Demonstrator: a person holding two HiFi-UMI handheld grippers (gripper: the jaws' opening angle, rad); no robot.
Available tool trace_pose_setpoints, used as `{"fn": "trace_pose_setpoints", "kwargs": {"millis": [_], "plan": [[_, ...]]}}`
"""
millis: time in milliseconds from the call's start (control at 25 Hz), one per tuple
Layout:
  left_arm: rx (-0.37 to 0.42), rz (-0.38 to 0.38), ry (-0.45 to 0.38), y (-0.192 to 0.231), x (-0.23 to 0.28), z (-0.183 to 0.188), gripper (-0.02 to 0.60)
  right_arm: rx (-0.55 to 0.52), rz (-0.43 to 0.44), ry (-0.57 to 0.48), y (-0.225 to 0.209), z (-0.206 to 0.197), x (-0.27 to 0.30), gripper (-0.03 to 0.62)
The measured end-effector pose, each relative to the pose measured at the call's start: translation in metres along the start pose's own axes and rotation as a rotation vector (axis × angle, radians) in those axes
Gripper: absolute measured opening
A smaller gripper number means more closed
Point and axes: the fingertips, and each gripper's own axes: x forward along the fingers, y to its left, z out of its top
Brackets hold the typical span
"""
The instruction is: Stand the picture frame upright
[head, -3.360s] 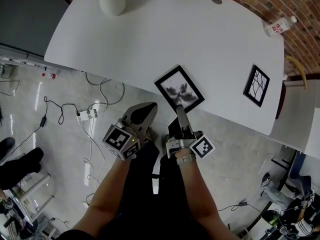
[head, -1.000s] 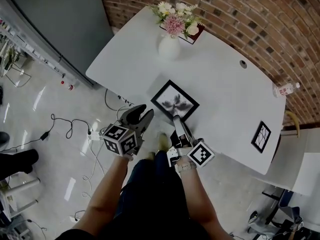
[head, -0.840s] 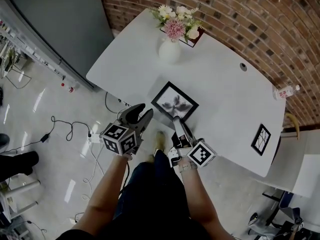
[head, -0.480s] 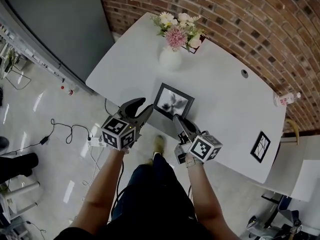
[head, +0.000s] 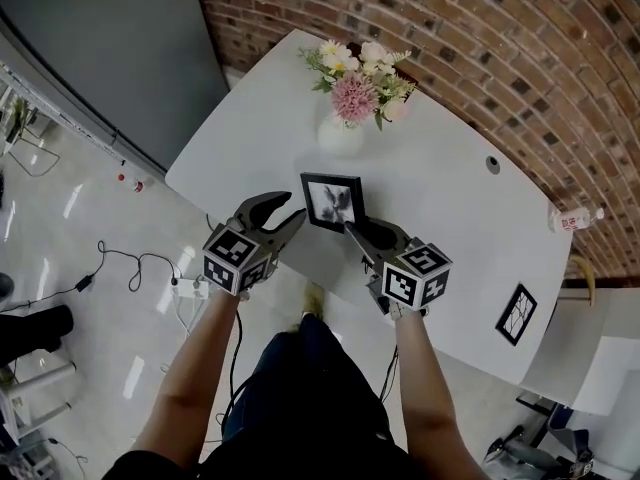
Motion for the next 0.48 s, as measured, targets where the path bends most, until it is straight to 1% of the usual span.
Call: {"fn": "trace_pose_setpoints", "kwargs": {"millis": [120,200,280,400,480], "plan": [[0.024,0.008,0.011,0.009,0.011,0.005,0.166,-0.119,0.018,0.084,-0.005,0.011,0.009,0.072],[0.041,0.01,0.015,0.016,0.018,0.009,0.181,-0.183,0.03,0.128,-0.008,0.017,0.013,0.072],[0.058,0.009,0.018,0.023,0.025,0.013,0.181,-0.241,0.043,0.168,-0.011,0.023,0.017,0.072],[0.094,-0.006,0.025,0.034,0.033,0.02,0.181,-0.326,0.065,0.223,-0.016,0.032,0.023,0.072],[0.131,-0.026,0.028,0.037,0.038,0.024,0.181,-0.373,0.082,0.255,-0.018,0.036,0.027,0.072]]}}
